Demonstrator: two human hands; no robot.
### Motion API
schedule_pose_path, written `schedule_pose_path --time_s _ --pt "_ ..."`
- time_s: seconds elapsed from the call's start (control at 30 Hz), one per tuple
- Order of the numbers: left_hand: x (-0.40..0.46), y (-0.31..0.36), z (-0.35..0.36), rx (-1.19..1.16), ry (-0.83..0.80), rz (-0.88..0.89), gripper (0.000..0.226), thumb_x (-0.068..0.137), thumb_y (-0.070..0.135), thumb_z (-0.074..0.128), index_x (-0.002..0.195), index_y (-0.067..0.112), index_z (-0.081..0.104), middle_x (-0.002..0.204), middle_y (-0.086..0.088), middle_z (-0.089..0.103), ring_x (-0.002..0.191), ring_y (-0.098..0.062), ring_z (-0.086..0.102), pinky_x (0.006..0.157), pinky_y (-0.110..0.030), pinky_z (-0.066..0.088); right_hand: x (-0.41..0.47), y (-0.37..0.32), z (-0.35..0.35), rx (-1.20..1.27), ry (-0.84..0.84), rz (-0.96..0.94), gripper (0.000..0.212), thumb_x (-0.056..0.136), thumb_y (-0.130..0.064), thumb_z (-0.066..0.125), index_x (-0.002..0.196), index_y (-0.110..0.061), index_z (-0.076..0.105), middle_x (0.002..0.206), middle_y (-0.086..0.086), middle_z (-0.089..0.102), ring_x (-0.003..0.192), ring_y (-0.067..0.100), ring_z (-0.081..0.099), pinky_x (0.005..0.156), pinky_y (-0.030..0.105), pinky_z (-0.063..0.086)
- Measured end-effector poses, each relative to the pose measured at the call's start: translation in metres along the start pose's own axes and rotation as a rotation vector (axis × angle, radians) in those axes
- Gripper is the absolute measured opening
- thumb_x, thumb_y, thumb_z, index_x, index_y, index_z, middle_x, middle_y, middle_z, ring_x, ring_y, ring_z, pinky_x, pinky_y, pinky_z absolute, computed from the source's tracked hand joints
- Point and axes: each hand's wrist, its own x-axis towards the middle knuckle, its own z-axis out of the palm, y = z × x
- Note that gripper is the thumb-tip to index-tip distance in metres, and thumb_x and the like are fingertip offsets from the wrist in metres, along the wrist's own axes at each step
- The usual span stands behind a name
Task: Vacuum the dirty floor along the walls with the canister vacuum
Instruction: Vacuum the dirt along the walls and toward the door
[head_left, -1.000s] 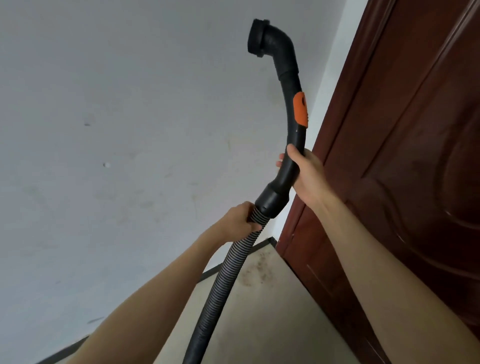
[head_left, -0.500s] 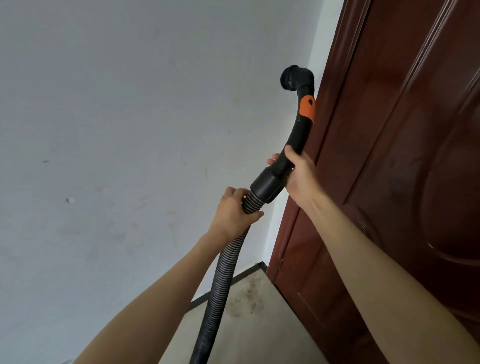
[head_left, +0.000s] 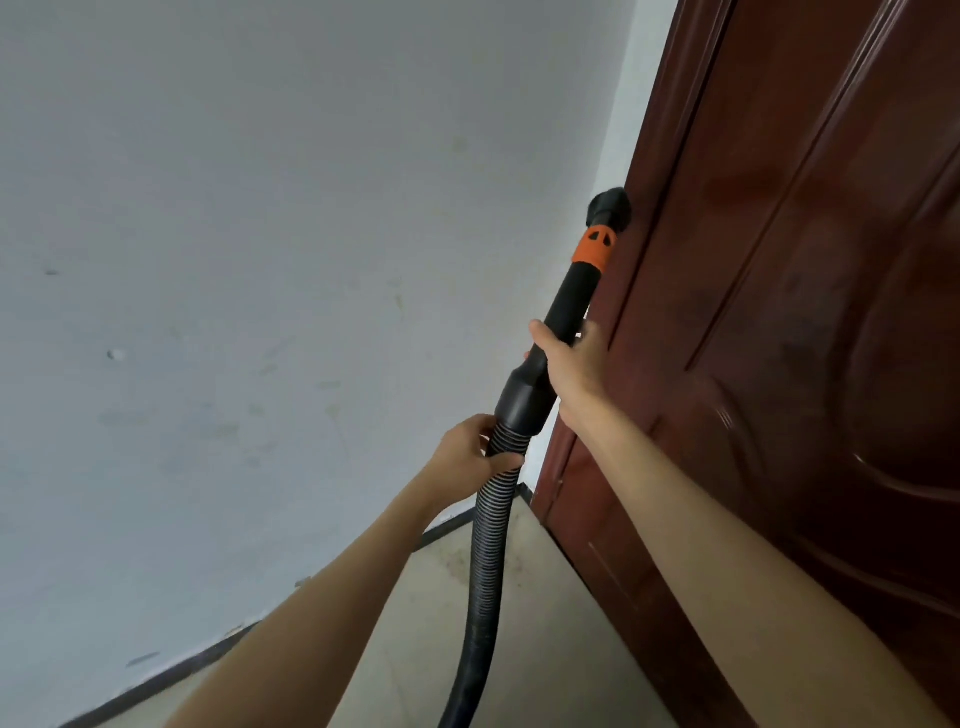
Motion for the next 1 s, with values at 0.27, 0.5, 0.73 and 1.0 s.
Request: schedule_pose_path --time_s 0.27,0.5,0.73,1.0 --pt "-0.016 -0.085 0.064 -0.169 -0.108 -0.256 0.039 0.087 0.003 0.063 0.125 0.003 0.053 0.122 -0.01 0.061 0.099 -0.013 0.056 0.078 -0.017 0.046 -0.023 0.108 -0.006 -0.262 -0.093 -0.016 0.034 0.09 -0.018 0.067 0.113 -0.015 0.042 0.084 -0.008 0.055 0.071 0.007 0.058 0.061 0.013 0.044" --pt "0.004 -0.173 0.048 -0.405 0.184 -0.46 0.033 0.102 0.016 0.038 0.128 0.004 0.053 0.111 -0.006 0.061 0.099 -0.018 0.059 0.083 -0.027 0.048 -0.033 0.224 0.016 -0.599 -0.255 -0.072 0.039 0.092 -0.012 0.062 0.125 -0.003 0.043 0.097 0.006 0.053 0.082 0.025 0.057 0.074 0.038 0.051" --pt "0.073 -0.262 0.077 -0.542 0.192 -0.503 0.055 0.096 0.045 0.047 0.136 0.008 0.039 0.118 -0.003 0.058 0.107 -0.018 0.06 0.093 -0.036 0.05 -0.043 0.365 0.043 -0.889 -0.457 -0.216 0.047 0.093 -0.019 0.064 0.133 -0.001 0.045 0.109 0.015 0.061 0.095 0.032 0.063 0.075 0.041 0.05" --pt "0.092 -0.396 0.165 -0.623 0.253 -0.714 0.039 0.097 0.037 0.048 0.118 0.004 0.043 0.105 -0.01 0.056 0.109 -0.03 0.058 0.099 -0.046 0.046 -0.039 0.496 0.015 -1.069 -0.815 -0.134 0.044 0.093 -0.039 0.061 0.123 -0.01 0.046 0.104 0.006 0.059 0.089 0.026 0.061 0.067 0.031 0.042"
